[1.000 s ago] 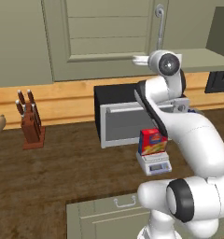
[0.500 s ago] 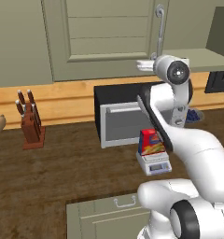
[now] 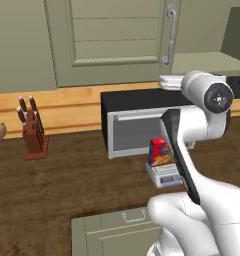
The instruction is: Pick the boxed food and place it on the digital scale for weighing, and close the cabinet.
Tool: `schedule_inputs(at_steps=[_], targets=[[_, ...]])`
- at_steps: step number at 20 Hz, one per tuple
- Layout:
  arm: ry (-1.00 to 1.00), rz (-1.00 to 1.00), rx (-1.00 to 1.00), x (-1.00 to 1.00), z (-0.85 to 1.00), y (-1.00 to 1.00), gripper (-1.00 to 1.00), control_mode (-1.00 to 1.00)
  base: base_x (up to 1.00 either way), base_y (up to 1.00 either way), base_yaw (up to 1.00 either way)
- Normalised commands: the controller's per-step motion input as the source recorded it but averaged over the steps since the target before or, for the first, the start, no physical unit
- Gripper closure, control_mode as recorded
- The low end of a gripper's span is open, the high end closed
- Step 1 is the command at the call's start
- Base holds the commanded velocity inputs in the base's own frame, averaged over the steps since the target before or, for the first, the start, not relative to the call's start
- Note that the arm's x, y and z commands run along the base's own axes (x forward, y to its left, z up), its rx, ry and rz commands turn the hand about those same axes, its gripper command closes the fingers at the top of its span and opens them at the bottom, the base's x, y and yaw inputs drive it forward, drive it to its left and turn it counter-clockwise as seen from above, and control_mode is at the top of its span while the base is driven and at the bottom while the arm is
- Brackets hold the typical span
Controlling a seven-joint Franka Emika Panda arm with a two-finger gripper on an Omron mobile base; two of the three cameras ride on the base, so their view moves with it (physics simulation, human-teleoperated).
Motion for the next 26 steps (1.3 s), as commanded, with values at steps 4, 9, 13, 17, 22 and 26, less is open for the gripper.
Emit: schedule_inputs(at_steps=[4,9,13,17,22,26], targets=[[0.0,0.03,0.0,-1.0,0.06,-0.22,-1.0,-1.0,0.0,0.0,0.0],[0.0,0.03,0.0,-1.0,0.02,-0.45,-1.0,-1.0,0.0,0.0,0.0],[0.04,0.0,0.0,-1.0,0.0,-0.53,-1.0,-1.0,0.0,0.0,0.0],[0.06,0.0,0.0,-0.59,-0.05,-0.18,-1.0,-1.0,0.0,0.0,0.0],[0.0,0.0,-0.01,-0.35,0.0,0.0,-1.0,-1.0,0.0,0.0,0.0],[0.0,0.0,0.0,-0.97,-0.05,-0.16,-1.0,-1.0,0.0,0.0,0.0]])
